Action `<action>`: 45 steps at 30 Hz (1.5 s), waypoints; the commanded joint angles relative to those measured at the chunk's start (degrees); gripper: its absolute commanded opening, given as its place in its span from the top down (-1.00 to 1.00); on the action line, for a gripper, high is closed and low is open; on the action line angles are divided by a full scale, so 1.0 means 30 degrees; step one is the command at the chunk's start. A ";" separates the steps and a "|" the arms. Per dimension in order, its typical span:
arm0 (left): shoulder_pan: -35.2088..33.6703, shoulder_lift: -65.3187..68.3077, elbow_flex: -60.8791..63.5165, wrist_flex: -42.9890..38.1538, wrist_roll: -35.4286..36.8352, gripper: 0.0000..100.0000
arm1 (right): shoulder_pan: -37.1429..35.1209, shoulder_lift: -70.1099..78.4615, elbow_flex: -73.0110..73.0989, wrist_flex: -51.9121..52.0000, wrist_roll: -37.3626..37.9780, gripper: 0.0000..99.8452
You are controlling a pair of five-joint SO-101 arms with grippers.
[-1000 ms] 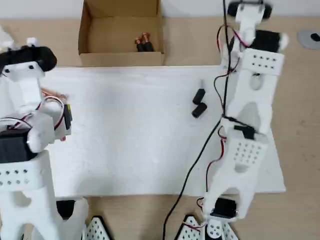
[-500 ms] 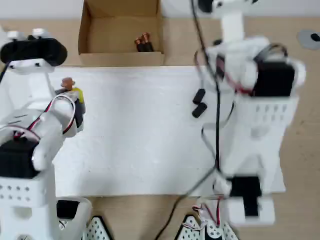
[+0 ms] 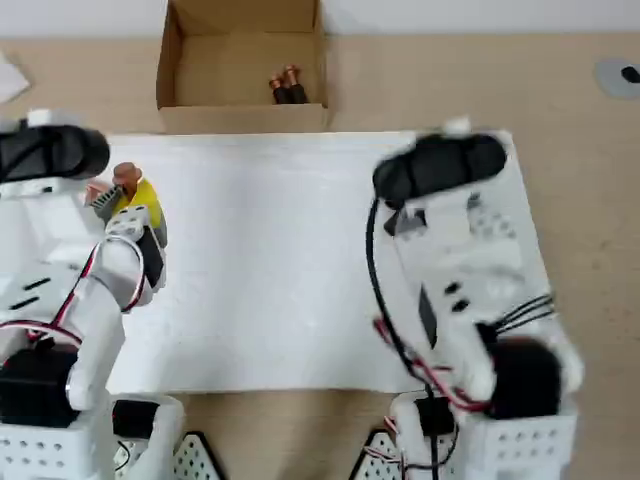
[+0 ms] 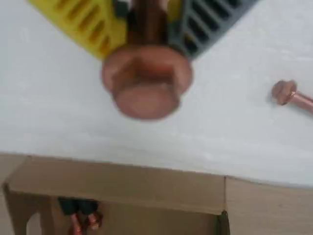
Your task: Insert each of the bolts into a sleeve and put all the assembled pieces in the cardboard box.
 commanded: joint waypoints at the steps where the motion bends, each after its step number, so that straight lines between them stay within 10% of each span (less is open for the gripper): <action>1: 0.0264 -0.0747 0.0879 -0.1817 0.1026 0.98 | -0.0366 -0.2242 0.4996 -0.4015 -0.0205 0.98; 15: 0.3282 -0.0864 0.6183 -1.1868 0.2403 0.99 | -0.7546 -0.4586 1.3201 -1.5473 -0.1905 0.98; 45: 0.8147 -0.8190 0.6505 -0.8264 0.3546 0.99 | -1.2088 -1.3729 1.8711 -1.3832 -0.1524 0.98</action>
